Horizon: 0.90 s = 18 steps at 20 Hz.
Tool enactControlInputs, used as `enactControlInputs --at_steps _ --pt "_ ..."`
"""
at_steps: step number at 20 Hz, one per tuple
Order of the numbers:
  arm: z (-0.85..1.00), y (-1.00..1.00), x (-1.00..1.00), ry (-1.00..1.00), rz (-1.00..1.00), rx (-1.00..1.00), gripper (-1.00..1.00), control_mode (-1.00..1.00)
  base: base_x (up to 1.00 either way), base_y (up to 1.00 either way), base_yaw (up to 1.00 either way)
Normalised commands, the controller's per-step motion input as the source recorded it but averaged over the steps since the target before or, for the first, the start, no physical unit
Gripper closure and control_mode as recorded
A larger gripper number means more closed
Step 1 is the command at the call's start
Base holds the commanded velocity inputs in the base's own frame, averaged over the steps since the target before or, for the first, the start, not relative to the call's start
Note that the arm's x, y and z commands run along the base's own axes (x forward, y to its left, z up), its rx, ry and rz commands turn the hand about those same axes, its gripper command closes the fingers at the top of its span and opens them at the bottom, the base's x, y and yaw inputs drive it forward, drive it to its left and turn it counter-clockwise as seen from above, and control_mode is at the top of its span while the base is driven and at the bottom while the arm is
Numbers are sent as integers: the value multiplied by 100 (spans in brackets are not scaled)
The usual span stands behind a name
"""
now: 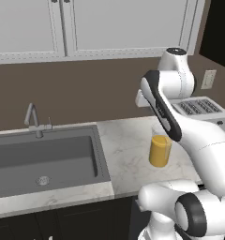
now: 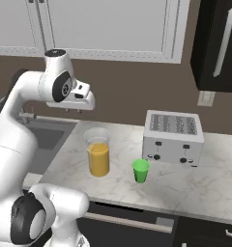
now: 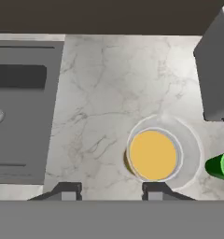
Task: Place the pitcher and cup on the dining counter for serving.
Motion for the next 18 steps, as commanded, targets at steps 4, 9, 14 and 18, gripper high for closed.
enactControlInputs --at_steps 4,9,14,18 --pt "-4 -10 -41 -1 -2 3 -100 -100 0 0 0" --pt "-29 -43 -59 2 -9 0 -100 -100 0 0 0" --pt "-71 -35 -23 24 -22 0 -100 -100 0 0 0" --pt "-94 -24 3 34 -24 0 -100 -100 0 0 0"
